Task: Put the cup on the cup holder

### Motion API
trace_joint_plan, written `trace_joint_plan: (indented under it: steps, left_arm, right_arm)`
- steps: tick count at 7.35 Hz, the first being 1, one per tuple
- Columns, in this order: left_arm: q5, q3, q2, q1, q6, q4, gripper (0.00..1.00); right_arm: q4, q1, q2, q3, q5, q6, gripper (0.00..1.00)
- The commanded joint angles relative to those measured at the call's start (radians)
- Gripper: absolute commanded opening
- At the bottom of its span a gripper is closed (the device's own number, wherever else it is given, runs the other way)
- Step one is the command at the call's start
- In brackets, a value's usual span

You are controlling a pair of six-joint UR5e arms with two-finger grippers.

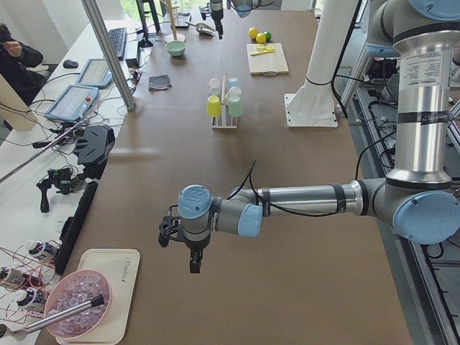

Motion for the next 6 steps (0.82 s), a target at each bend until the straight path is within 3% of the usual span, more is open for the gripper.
trace_joint_plan:
  steps: [1, 2, 5, 6]
  left_arm:
    - [0.001, -0.005, -0.054, 0.0, -0.012, 0.012, 0.98]
    - [-0.002, -0.022, -0.049, 0.0, -0.016, 0.015, 0.98]
    - [-0.004, -0.122, -0.051, 0.0, -0.016, 0.226, 0.98]
    - [0.001, -0.117, -0.04, 0.0, -0.005, 0.211, 0.98]
  right_arm:
    - [0.048, 0.148, -0.158, -0.004, 0.063, -0.132, 1.0]
    - [0.045, 0.222, -0.212, -0.004, 0.064, -0.174, 1.0]
    - [0.048, 0.345, -0.261, -0.048, 0.065, -0.182, 1.0]
    - [0.048, 0.368, -0.273, -0.048, 0.061, -0.19, 1.0]
